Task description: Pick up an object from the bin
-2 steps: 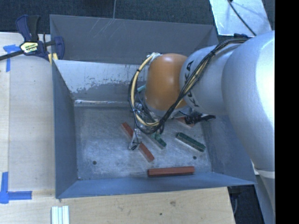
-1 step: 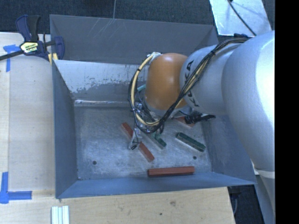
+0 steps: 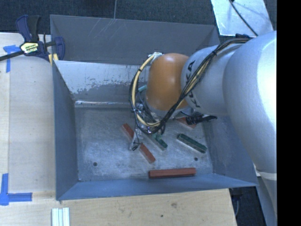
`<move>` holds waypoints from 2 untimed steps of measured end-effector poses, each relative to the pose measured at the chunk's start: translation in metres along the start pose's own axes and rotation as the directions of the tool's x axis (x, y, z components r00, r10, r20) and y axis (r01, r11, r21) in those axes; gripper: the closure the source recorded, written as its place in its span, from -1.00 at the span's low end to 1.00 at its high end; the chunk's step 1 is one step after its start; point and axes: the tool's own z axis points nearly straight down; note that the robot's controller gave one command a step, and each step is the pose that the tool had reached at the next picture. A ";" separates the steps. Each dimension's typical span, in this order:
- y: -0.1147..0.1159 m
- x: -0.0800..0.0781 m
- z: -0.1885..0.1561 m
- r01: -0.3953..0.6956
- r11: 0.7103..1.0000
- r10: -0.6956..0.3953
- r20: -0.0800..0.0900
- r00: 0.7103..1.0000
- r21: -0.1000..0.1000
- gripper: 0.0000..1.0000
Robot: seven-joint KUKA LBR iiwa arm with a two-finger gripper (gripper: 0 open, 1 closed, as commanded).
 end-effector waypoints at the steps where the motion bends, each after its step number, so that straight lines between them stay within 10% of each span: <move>1: -0.031 -0.002 -0.002 -0.139 0.990 0.139 -0.005 0.990 0.003 -1.00; 2: -0.031 -0.002 -0.003 -0.137 0.991 0.137 -0.005 0.990 0.002 -1.00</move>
Offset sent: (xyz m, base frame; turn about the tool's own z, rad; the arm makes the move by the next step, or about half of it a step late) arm -0.0032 -0.0296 0.0020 0.1395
